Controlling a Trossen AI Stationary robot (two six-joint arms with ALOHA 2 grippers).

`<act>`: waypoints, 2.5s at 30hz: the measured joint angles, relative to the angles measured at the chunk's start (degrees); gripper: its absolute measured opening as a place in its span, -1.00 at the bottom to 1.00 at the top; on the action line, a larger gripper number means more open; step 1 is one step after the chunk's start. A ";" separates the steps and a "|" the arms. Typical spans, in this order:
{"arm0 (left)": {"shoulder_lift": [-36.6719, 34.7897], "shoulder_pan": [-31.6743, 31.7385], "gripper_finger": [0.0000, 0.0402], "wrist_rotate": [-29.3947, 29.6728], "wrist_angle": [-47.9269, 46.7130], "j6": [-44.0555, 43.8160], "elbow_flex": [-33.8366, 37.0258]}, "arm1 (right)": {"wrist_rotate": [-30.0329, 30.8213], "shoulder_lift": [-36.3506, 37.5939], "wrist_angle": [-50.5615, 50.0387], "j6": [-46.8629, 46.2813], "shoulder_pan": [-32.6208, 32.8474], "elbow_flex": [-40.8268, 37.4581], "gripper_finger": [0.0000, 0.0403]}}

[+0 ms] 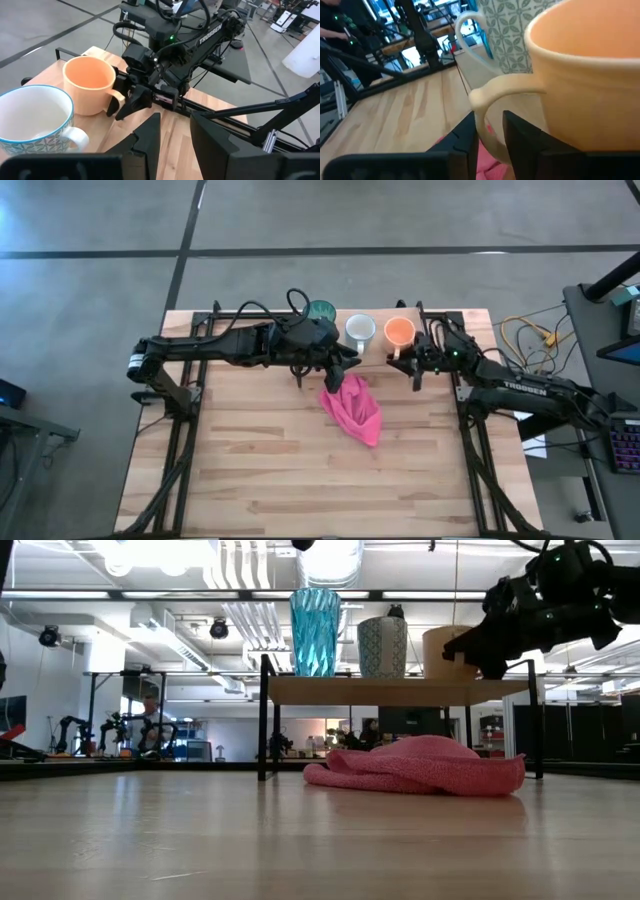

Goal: Stack small to large cups/mugs on shelf
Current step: Put the yellow cup on the shelf

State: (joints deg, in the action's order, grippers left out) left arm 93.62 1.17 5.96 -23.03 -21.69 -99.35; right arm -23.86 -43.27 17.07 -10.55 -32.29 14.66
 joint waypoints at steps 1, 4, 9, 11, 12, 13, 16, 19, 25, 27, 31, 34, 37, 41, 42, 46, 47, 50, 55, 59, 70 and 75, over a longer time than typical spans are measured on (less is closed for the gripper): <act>-0.02 0.00 -0.54 -0.07 0.02 -0.02 0.00 | -0.03 0.24 -0.85 0.04 0.01 0.06 -0.61; -0.02 0.00 -0.54 -0.15 0.00 -0.02 0.00 | -0.08 1.33 -2.99 0.05 0.02 0.20 -0.61; -0.01 0.00 -0.54 -0.29 0.00 -0.04 0.00 | -0.06 3.97 -3.66 0.42 0.02 0.04 -0.58; -0.02 0.00 -0.54 -0.29 0.00 -0.06 0.00 | -0.08 5.13 -3.87 0.42 0.02 0.04 -0.57; -0.01 0.00 -0.54 -0.29 0.00 -0.05 0.00 | -0.08 5.60 -3.85 0.42 0.02 0.04 -0.57; 0.00 0.00 -0.54 -0.29 0.00 -0.07 0.00 | -0.08 6.06 -3.85 0.42 0.02 0.04 -0.57; 0.00 0.00 -0.54 -0.29 0.00 -0.11 0.00 | -0.10 7.20 -3.87 0.42 0.02 0.04 -0.58; -0.02 0.00 -0.54 -0.27 0.00 -0.15 0.00 | -0.10 7.89 -5.26 0.65 0.02 0.07 -0.58; -0.01 0.00 -0.54 -0.27 0.00 -0.15 0.00 | -0.32 8.59 -7.64 0.61 0.02 0.09 -0.58; -0.02 0.00 -0.54 -0.29 0.00 -0.15 0.00 | -0.30 8.79 -7.66 0.46 0.02 0.09 -0.59; -0.01 0.00 -0.54 -0.94 0.00 -0.15 0.00 | -0.17 9.08 -7.68 0.40 0.02 0.09 -0.59; 0.00 0.00 -0.54 -1.06 0.01 -0.15 0.00 | -0.16 9.56 -7.65 0.33 0.02 0.07 -0.58; -0.02 0.00 -0.54 -1.10 0.02 -0.15 0.00 | -0.15 10.21 -7.44 0.16 0.02 0.07 -0.58; -0.01 0.00 -0.54 -1.11 0.02 -0.14 0.00 | 0.10 10.75 -6.50 0.03 0.01 0.07 -0.58; 0.00 0.00 -0.54 -1.12 0.02 -0.15 0.00 | 0.14 10.85 -6.21 0.03 0.00 0.07 -0.57; 0.00 0.00 -0.54 -1.12 0.03 -0.13 0.00 | 0.92 10.89 -9.34 0.44 0.00 1.78 -0.58; -0.02 0.00 -0.54 -1.14 0.04 -0.13 0.00 | 1.68 10.93 -11.16 0.95 0.02 2.59 -0.58; -0.01 0.00 -0.54 -1.14 0.04 -0.13 0.00 | 3.17 10.87 -18.53 3.39 -0.01 5.96 -0.58; -0.02 0.00 -0.55 -1.16 0.04 -0.11 0.00 | 5.22 10.89 -29.84 5.28 0.00 12.52 -0.59; -0.02 0.00 -0.55 -1.16 0.04 -0.11 0.00 | 6.10 10.89 -36.47 5.64 0.00 15.73 -0.59; 0.00 0.00 -0.55 -1.19 0.07 -0.11 0.00 | 6.06 10.89 -39.35 3.65 0.00 14.53 -0.60; 0.00 0.00 -0.55 -1.19 0.07 -0.11 0.00 | 6.08 10.98 -39.95 3.07 0.00 15.45 -0.60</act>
State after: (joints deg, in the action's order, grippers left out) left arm 93.62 1.17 4.78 -22.96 -21.80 -99.35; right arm -17.79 -32.28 -22.88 -7.48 -32.29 30.11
